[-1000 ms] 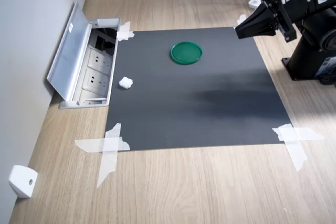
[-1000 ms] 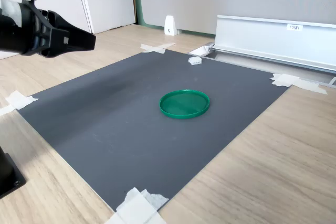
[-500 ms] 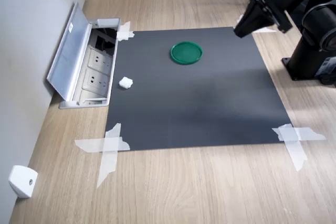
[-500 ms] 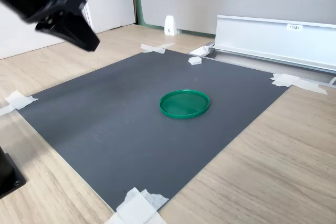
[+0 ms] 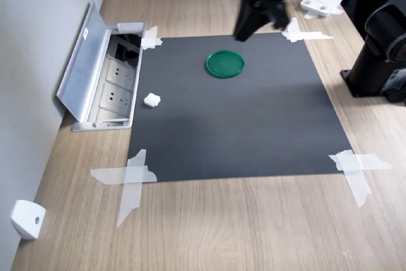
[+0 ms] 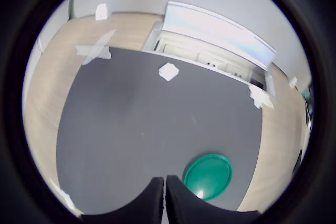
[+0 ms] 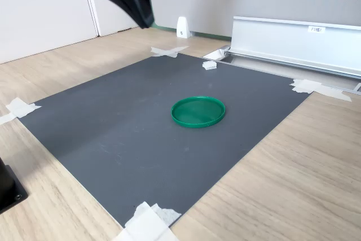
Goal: Grasp a white terminal and put it on the green lid.
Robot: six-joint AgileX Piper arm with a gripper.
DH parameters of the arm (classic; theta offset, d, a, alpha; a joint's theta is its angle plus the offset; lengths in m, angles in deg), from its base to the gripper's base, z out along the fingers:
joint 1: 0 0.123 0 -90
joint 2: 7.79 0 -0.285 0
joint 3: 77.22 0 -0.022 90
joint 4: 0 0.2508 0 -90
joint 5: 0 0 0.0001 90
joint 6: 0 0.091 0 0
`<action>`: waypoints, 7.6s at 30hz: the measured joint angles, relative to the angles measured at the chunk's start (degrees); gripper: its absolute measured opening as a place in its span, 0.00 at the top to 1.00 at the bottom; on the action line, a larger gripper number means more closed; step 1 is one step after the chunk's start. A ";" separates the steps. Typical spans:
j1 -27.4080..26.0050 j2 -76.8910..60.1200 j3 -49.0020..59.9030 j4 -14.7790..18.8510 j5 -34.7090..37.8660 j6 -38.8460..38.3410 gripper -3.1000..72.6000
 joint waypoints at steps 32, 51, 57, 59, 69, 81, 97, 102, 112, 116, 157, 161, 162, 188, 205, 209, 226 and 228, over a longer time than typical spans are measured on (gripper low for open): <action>-2.12 42.66 -37.85 7.18 9.98 -0.13 0.05; -1.96 47.22 -41.15 6.91 9.29 -0.39 0.05; -1.96 47.54 -41.15 6.21 9.24 -0.84 0.05; -1.96 47.54 -41.15 6.09 9.24 -1.53 0.08; -1.96 47.65 -41.15 5.73 8.91 -2.28 0.48; -1.96 44.81 -40.67 6.80 13.43 -5.91 0.48; -9.61 21.56 -13.52 1.61 10.34 -10.48 0.48; -16.28 17.76 -5.50 -0.67 7.59 -13.64 0.48; -17.93 17.28 2.77 0.14 -3.16 -17.92 0.48; -17.93 17.28 2.82 0.59 -5.58 -20.26 0.48; -17.93 2.74 3.00 10.06 -12.79 -25.28 0.52; -15.27 -4.97 4.47 7.89 -18.49 -18.06 0.84; -13.85 -7.29 5.32 7.02 -20.01 -16.16 0.89; 0.58 -57.75 47.65 -2.71 -32.69 8.94 0.97; 1.84 -68.78 52.62 -2.59 -35.76 12.83 0.97; 1.20 -70.41 52.62 -2.55 -35.59 13.76 0.97; -2.41 -72.65 52.62 -1.61 -34.21 17.98 0.97; -2.41 -72.65 52.62 -1.61 -34.21 17.98 0.97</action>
